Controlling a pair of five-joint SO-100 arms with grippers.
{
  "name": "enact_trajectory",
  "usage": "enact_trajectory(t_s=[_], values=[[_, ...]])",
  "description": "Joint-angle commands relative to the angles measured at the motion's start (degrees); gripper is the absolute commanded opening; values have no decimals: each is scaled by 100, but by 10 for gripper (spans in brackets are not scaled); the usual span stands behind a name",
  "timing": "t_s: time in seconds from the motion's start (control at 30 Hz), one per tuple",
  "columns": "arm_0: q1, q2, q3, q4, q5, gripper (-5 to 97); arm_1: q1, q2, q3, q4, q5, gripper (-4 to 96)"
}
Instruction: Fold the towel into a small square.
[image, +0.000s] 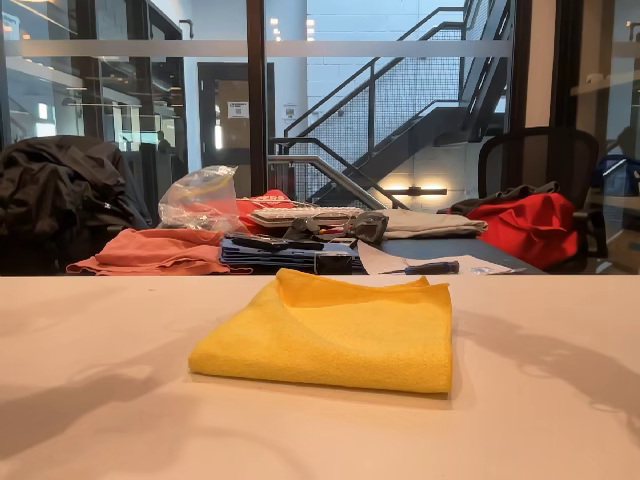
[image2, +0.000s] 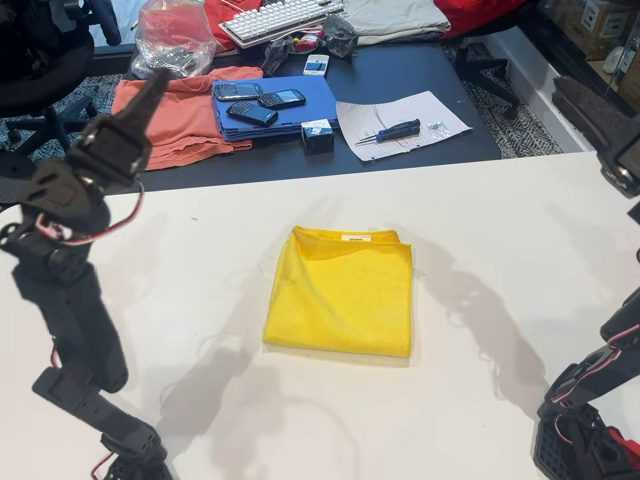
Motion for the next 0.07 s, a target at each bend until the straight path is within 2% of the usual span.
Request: enact_trajectory(t_s=[0.0,0.03], values=[[-35,9,0,-44,-9,235,18,35,-18,-18,-9,108],[-35,9,0,-44,-9,235,18,44,-18,-18,-9,108]])
